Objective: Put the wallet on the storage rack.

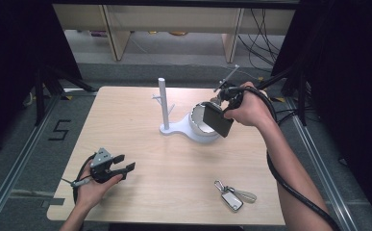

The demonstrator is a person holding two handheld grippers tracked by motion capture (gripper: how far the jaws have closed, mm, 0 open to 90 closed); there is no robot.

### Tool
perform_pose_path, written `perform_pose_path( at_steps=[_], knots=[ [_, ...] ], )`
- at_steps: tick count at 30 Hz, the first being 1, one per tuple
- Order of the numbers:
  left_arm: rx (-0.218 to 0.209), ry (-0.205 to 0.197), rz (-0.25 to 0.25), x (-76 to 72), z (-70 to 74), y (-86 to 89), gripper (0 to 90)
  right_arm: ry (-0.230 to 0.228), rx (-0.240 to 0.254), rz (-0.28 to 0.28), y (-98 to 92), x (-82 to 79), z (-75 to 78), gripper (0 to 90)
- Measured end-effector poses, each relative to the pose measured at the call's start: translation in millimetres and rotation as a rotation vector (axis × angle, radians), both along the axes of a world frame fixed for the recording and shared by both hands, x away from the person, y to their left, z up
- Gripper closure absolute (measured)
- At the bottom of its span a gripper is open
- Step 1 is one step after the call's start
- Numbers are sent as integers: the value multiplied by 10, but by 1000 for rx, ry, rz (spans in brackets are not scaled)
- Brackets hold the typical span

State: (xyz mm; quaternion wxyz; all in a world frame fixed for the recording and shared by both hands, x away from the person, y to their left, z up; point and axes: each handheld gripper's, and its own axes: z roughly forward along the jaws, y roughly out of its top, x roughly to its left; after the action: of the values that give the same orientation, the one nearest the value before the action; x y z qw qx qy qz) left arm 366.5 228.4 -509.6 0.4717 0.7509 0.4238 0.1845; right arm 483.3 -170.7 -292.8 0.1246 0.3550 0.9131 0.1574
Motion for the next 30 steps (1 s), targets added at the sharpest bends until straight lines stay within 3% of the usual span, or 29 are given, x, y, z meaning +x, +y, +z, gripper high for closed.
perform_pose_path(
  at_steps=[7,22,29,30],
  knots=[
    [-11,-1,1,6,-10,27,404,-12,-18,37,22,150,-33,789],
    [-10,3,4,4,-17,17,404,-48,-47,72,81,238,-25,788],
    [-6,8,7,4,-25,32,404,-73,-69,165,131,359,-89,788],
    [-7,8,8,3,-25,34,404,-64,-66,154,143,362,-105,788]
  ],
)
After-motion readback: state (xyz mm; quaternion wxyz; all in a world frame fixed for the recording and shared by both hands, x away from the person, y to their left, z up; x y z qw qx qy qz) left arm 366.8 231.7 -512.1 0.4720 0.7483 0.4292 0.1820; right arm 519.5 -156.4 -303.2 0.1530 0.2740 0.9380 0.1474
